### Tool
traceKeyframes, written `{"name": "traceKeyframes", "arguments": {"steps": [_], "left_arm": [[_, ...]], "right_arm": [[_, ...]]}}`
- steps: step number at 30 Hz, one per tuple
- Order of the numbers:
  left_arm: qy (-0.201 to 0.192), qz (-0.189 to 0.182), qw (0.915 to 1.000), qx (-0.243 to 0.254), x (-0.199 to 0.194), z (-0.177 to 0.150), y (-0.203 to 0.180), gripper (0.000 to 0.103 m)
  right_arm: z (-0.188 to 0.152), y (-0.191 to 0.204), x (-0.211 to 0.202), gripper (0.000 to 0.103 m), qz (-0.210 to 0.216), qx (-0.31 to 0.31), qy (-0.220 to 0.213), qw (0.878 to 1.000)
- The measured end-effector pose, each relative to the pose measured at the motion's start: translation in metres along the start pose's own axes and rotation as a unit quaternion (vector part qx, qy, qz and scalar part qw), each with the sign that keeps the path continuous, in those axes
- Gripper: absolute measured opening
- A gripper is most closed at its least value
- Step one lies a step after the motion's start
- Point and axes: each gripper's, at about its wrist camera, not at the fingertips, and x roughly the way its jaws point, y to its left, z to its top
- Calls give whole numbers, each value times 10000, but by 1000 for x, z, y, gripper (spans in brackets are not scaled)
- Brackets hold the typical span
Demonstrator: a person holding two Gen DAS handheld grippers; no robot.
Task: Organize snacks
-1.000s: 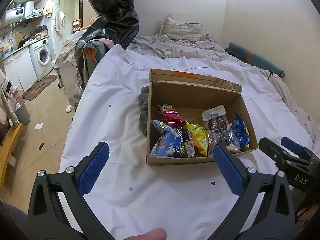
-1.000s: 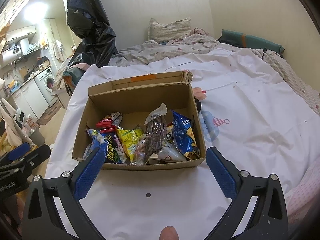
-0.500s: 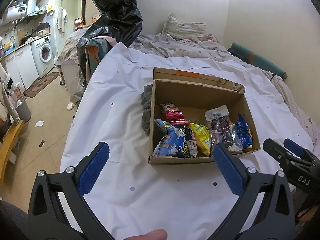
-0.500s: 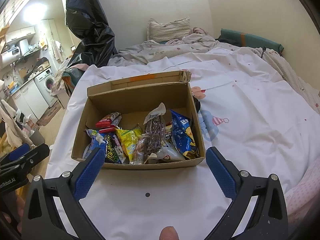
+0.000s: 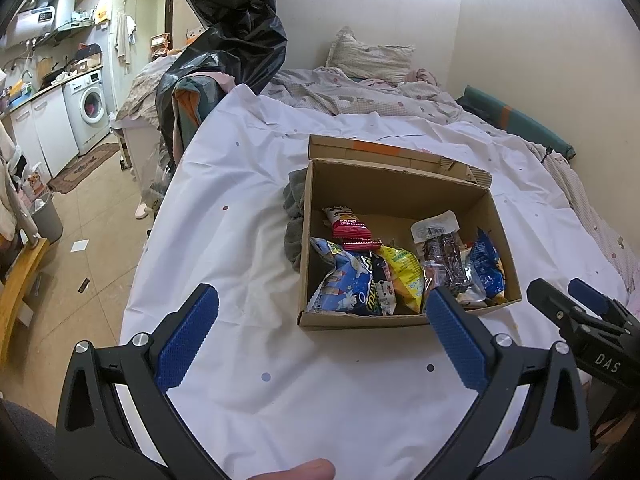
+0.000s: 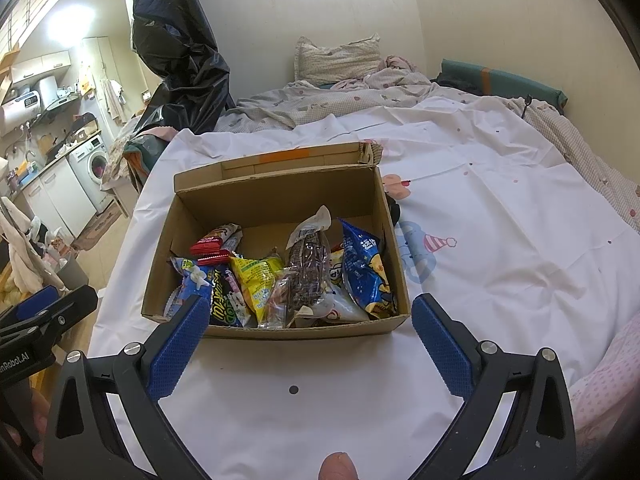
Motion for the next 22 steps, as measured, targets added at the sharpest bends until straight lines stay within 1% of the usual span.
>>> {"name": "traceKeyframes", "arguments": {"steps": [22], "left_arm": [[16, -28, 10000, 4, 0, -1, 0, 103]], "right_arm": [[3, -3, 0, 103, 12, 1, -27, 10000]]}}
